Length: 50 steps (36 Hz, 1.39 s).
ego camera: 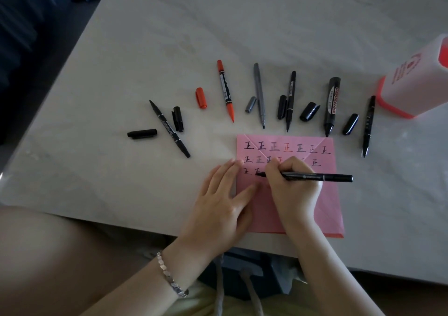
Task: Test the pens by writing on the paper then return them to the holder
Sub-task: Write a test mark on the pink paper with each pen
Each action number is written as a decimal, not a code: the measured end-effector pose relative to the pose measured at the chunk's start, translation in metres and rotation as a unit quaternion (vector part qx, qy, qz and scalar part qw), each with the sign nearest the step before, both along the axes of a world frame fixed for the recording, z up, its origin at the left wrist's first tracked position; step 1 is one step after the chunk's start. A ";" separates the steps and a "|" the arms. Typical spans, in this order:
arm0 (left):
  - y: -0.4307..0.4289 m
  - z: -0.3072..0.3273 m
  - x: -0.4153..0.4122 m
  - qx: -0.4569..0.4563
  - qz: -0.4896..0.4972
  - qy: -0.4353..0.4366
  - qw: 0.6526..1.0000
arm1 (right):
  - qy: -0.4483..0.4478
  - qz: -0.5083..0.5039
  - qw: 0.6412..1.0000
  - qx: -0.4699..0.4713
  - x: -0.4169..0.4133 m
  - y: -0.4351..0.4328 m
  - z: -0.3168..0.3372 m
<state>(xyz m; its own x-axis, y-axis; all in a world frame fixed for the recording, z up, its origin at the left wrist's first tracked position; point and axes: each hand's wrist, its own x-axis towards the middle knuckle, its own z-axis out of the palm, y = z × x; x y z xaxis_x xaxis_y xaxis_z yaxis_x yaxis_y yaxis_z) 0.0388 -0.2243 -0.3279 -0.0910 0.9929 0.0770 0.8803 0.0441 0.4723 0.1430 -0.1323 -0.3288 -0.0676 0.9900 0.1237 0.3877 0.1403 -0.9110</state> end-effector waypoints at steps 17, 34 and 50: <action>-0.001 -0.003 0.000 -0.008 -0.003 0.026 1.000 | 0.060 -0.107 0.992 -0.031 0.000 0.003 0.010; -0.003 -0.006 -0.011 0.011 -0.043 0.044 0.998 | 0.224 0.079 0.912 -0.334 0.045 0.102 0.091; -0.003 -0.010 -0.013 0.035 -0.033 0.022 0.999 | -0.294 0.383 0.869 -0.106 -0.108 0.112 0.088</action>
<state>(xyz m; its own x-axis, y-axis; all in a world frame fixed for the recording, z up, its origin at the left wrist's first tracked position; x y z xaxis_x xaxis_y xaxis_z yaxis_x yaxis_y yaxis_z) 0.0257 -0.2270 -0.3380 -0.0202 0.9887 0.1485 0.9000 -0.0467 0.4334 0.0345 -0.0204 -0.2412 -0.7063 0.6238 -0.3347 0.6625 0.4159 -0.6229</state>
